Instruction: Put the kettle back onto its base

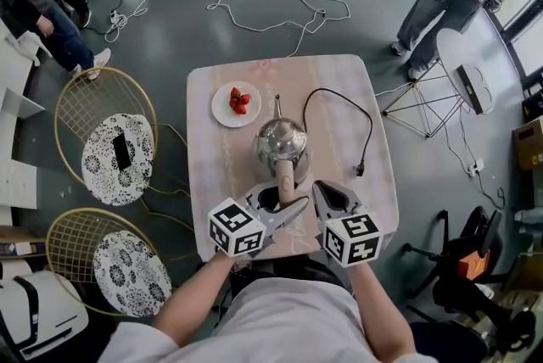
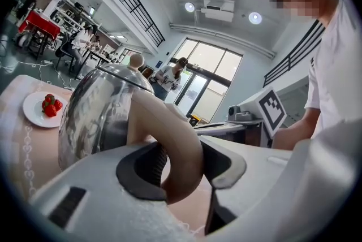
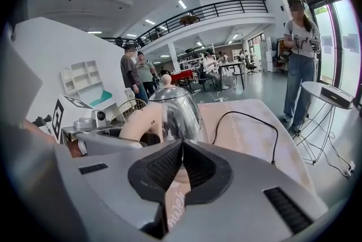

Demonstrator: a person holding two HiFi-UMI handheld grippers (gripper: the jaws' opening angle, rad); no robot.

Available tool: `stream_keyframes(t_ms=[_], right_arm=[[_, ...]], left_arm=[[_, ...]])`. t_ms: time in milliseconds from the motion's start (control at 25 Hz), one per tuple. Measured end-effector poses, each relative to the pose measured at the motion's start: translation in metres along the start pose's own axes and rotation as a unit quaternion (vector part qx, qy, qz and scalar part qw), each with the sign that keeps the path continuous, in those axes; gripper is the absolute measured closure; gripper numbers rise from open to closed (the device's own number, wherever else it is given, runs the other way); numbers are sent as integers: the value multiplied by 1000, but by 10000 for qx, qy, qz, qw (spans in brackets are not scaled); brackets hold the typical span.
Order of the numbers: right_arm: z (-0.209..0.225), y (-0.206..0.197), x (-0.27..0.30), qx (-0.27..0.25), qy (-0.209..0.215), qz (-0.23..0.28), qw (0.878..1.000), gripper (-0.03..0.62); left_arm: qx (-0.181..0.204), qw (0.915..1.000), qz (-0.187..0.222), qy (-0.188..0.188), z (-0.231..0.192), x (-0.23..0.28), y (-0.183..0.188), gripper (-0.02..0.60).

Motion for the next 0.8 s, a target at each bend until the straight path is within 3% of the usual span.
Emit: stream_keyframes(t_ms=[800], right_arm=[[-8, 0, -8, 246, -125, 130, 9995, 588]], left_arm=[[7, 9994, -334, 15, 7, -5, -18, 425]])
Point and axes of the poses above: the fingertips, and each gripper's own axes: x forward along the fingers, z to its right, y out of its top, the point moved 2 cm from there along -x, backward along the fingers, and after that the axes turned 14 degrees about -y, right-handed, at the moved point
